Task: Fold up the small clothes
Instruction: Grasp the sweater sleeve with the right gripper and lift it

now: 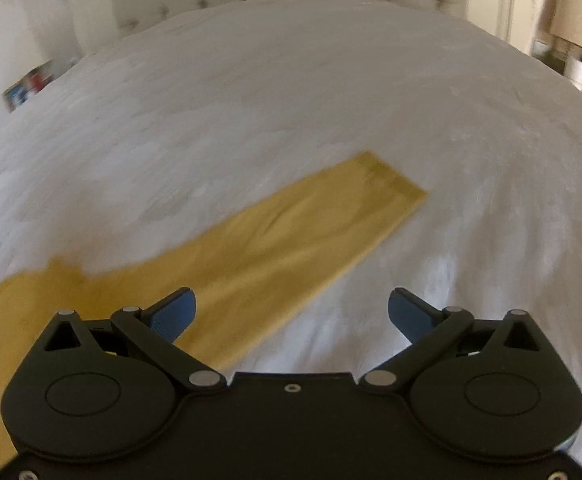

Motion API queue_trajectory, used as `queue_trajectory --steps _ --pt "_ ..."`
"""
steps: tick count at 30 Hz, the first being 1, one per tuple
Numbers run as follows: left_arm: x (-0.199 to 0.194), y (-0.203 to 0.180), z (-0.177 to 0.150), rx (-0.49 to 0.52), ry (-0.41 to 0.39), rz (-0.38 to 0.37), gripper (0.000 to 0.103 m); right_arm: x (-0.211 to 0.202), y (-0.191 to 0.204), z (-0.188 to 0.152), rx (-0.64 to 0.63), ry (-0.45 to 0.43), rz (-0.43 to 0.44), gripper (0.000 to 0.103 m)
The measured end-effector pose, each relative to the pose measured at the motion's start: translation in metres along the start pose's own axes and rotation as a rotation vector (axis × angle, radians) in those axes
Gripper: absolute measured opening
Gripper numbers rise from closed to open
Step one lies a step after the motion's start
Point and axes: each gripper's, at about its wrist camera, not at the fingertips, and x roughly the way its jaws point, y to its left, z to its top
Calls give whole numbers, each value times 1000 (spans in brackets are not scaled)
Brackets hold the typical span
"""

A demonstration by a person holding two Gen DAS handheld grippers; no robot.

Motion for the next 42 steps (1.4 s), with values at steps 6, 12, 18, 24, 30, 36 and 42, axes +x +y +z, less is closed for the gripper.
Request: queue_trajectory --steps 6,12,18,24,30,36,42 --pt "24 -9 -11 3 -46 22 102 36 -13 14 50 3 -27 102" --pt "24 -13 -20 22 -92 43 103 65 -24 17 82 27 -16 102" --pt "27 -12 -20 10 -93 35 103 84 -42 14 157 18 12 103" --pt "28 -15 -22 13 -95 43 103 91 -54 16 234 -27 57 92" --pt "29 -13 -21 10 -93 40 103 79 -53 27 242 -22 92 12" --pt "23 -5 -12 31 -50 0 101 4 -27 64 117 -118 12 12" --pt "-23 33 -11 -2 -42 -70 100 -89 43 100 -92 -228 47 12"
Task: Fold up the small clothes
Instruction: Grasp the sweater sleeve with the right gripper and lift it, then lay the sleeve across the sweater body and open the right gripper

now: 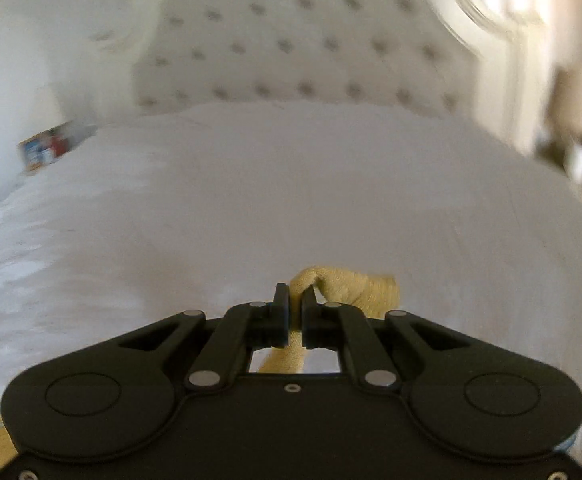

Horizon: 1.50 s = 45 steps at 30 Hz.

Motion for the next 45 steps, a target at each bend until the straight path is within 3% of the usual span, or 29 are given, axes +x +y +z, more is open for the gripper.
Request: queue_trajectory --steps 4,8,10,13,18,20,23,27,29,34,43,44,45 --pt "-21 30 -3 33 6 1 101 -40 74 12 -101 -17 128 12" --pt "-27 65 -11 39 5 13 100 -63 155 -14 -180 16 280 12" --pt "-28 79 -13 13 -2 22 100 -63 201 -41 -224 54 358 12" --pt "-27 97 -11 -8 48 -8 100 -59 267 -99 -285 114 458 12" --pt "-40 119 -4 -27 15 -4 100 -34 334 -186 -323 229 532 13" --pt "-41 124 -1 -31 14 -3 100 -33 343 -208 -330 244 550 19" --pt "-40 129 2 -42 16 -2 100 -36 340 -221 -330 278 586 38" --pt "-38 135 4 -57 18 -5 100 -51 333 -215 -358 222 612 63" --pt "-39 137 2 -61 18 -2 100 -55 325 -209 -332 181 600 67" --pt "-36 146 0 -82 32 6 100 -47 328 -201 -292 194 581 67" --pt "-29 173 -4 -155 71 38 100 -59 398 -254 -499 225 612 67" --pt "-29 177 -4 -164 71 42 100 -58 403 -259 -520 230 601 65" --pt "-30 180 -4 -171 72 46 100 -56 408 -264 -544 234 580 57"
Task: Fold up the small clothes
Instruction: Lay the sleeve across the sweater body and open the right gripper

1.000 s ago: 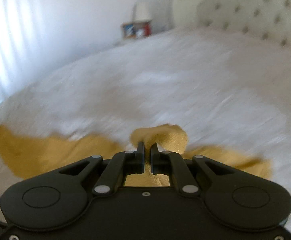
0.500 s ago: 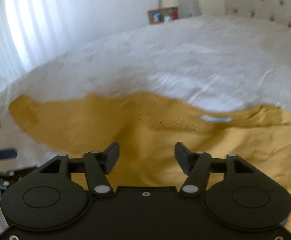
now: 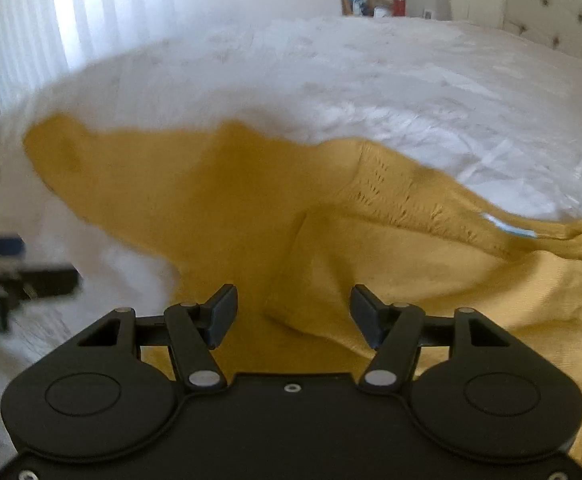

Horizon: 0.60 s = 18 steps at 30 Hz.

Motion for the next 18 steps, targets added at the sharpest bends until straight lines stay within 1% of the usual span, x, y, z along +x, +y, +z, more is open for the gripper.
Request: queue_trajectory --steps 1,2,3,5,7,9,12,14,16,17,18 --pt "0 3 0 -7 0 3 101 2 2 -1 -3 3 -12 47" --pt "0 6 1 -14 0 4 101 2 1 -1 5 0 -15 24" --pt "0 8 2 -21 1 7 100 1 -2 -1 30 -2 -4 13" --pt "-1 12 3 -32 -2 15 100 -5 -7 3 77 -20 -16 13" --pt "-1 14 3 -35 -5 25 100 -13 -8 9 103 -68 -28 13" --pt "-2 15 4 -38 -11 38 100 -15 -5 16 130 -93 -6 13" --pt "-2 19 4 -47 -23 56 100 -4 5 22 133 -85 13 14" --pt "-1 23 3 -66 -29 68 100 4 8 20 143 -56 65 14" --pt "0 27 4 -85 -30 71 100 7 10 14 155 -35 117 21" --pt "1 29 4 -97 -31 72 100 4 12 11 154 -43 131 29" --pt "1 31 5 -104 -34 73 100 -1 12 8 152 -55 137 46"
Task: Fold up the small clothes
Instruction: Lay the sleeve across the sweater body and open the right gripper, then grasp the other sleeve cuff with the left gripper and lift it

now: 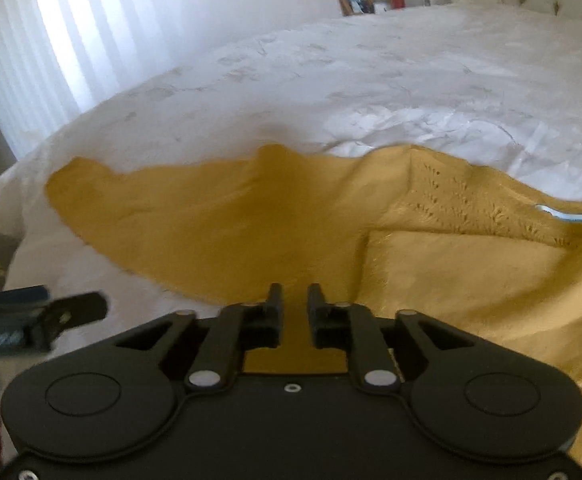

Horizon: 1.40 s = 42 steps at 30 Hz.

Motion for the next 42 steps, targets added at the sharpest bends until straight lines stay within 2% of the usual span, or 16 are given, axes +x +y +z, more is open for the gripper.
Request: queue_trajectory --steps 3,5,8,10,14,18,24,29,34,35,36,37,39,42 --pt "3 6 1 -18 -25 4 100 -24 -5 -9 1 -60 -9 73" --pt "7 13 0 -41 -38 -22 100 -39 -13 -16 11 -85 -40 74" --pt "13 27 0 -87 -66 -112 101 -57 -28 -29 20 -102 -86 82" --pt "17 35 1 -119 -81 -136 101 -68 -40 -38 39 -112 -114 82" --pt "27 43 18 -113 -85 -132 102 -87 -63 -54 87 -122 -130 84" --pt "37 64 37 -168 -100 -87 102 -99 -75 -61 92 -128 -133 85" --pt "62 115 67 -182 -87 52 102 -103 -81 -63 127 -148 -89 86" --pt "83 161 81 -285 -110 88 102 -99 -76 -65 141 -150 -28 86" --pt "107 175 97 -340 -120 99 101 -97 -69 -66 124 -148 -13 86" --pt "110 173 99 -345 -122 120 99 -99 -69 -66 119 -150 -15 86" --pt "111 171 103 -345 -117 148 85 -100 -69 -67 117 -151 -17 86" --pt "111 166 106 -321 -111 184 54 -102 -70 -67 118 -151 -19 86" --pt "105 155 111 -273 -127 229 7 -106 -73 -69 129 -156 -21 86" --pt "84 146 120 -312 -147 136 6 -112 -81 -73 147 -153 -20 86"
